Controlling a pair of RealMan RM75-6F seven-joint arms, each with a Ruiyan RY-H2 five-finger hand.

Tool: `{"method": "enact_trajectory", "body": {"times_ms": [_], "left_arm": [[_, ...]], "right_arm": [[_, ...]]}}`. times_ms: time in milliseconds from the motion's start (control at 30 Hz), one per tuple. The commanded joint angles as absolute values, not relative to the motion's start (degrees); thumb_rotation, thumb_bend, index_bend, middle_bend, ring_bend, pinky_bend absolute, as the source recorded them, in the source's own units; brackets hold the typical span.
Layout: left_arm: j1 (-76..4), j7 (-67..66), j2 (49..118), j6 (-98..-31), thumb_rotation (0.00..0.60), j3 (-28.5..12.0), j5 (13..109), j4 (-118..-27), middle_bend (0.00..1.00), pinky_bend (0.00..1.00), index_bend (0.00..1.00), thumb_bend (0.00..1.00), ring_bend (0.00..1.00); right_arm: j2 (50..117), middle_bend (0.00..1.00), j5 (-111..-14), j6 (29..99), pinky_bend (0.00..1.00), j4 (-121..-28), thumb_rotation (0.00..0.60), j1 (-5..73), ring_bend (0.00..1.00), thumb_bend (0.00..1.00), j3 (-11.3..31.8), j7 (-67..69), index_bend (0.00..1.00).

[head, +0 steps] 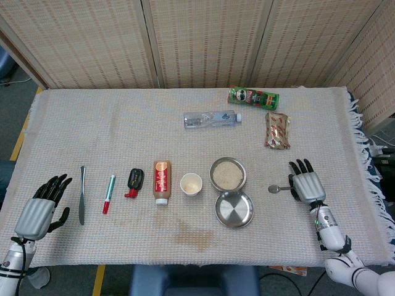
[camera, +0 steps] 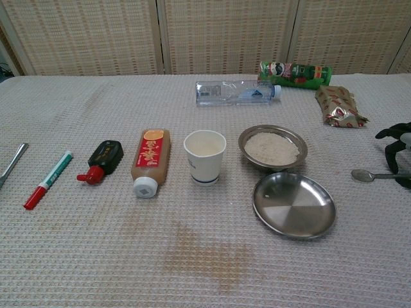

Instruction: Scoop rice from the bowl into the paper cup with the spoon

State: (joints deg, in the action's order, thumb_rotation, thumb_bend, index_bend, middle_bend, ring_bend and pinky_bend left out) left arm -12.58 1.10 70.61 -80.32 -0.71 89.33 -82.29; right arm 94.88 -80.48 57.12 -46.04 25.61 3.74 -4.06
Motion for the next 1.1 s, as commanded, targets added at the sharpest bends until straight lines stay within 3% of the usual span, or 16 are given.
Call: {"method": "enact_trajectory", "body": {"times_ms": [33, 500, 800, 1100], "left_arm": [[-12.6, 1.1, 70.6, -80.3, 0.600, -0.7, 89.4, -82.3, 0.00, 0.17, 0.00, 0.48, 0.00], [-12.4, 1.1, 70.4, -80.8, 0.600, -0.5, 89.8, -82.6, 0.00, 0.17, 0.00, 0.48, 0.00], [-12.3, 1.0, 70.4, -81.2, 0.600, -0.3, 90.4, -82.8, 0.00, 0.17, 0.00, 0.48, 0.00], [-12.5, 1.1, 70.4, -80.8, 0.600, 0.0, 90.8, -82.9, 0.00, 0.17, 0.00, 0.48, 0.00]], "right_arm": [[94.9, 0.11, -80.5, 57.1, 0.00, -46.0, 0.600, 25.7, 0.00, 0.31, 3.7, -4.1, 0.62], [94.0, 0.11, -80.9, 58.9, 0.00, -47.6, 0.600, 25.4, 0.00, 0.36, 3.8, -3.9, 0.70], [88.7, 0.11, -81.4, 64.0, 0.00, -54.2, 0.600, 24.8, 0.00, 0.39, 5.4, -5.5, 0.72], [83.2, 0.11, -80.8, 62.7, 0.00, -64.1, 0.600, 29.1, 0.00, 0.39, 8.4, -17.1, 0.73]]}}
